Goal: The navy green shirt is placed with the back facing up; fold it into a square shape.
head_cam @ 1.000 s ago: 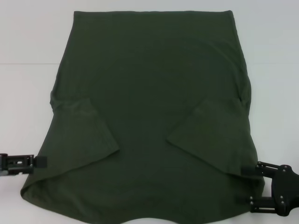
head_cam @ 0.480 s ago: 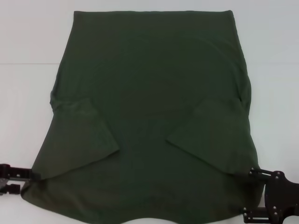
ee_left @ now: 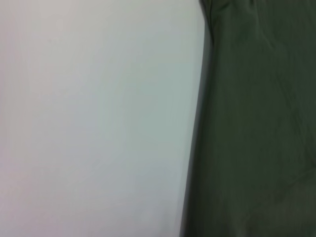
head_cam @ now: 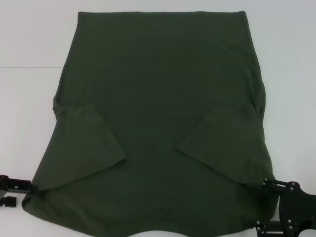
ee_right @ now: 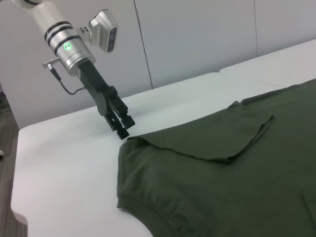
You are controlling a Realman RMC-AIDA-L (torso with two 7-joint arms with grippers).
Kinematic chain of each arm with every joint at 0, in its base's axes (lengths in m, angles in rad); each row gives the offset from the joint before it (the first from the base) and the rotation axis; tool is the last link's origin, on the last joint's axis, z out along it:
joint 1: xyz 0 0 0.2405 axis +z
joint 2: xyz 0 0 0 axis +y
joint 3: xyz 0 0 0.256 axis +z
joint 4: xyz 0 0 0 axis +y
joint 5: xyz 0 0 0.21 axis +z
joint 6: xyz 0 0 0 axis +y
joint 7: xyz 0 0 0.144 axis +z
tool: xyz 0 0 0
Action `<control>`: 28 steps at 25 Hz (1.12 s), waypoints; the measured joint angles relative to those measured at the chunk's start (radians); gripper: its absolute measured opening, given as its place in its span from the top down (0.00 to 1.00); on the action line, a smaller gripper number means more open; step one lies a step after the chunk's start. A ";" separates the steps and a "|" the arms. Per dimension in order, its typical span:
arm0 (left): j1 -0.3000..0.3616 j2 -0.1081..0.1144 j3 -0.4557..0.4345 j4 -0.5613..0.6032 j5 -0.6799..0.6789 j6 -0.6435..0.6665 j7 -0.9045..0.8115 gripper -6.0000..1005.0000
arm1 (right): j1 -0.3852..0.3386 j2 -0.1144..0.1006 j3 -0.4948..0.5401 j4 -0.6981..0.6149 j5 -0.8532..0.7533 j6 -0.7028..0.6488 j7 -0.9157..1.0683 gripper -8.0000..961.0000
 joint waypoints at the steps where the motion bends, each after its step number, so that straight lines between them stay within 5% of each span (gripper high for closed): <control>1: -0.001 -0.001 0.001 -0.002 0.000 0.000 0.000 0.17 | 0.001 0.000 0.000 0.000 0.000 0.000 0.000 0.09; 28: -0.026 -0.014 0.002 -0.073 -0.001 -0.024 0.007 0.19 | 0.008 0.001 0.002 0.000 0.000 -0.001 0.000 0.10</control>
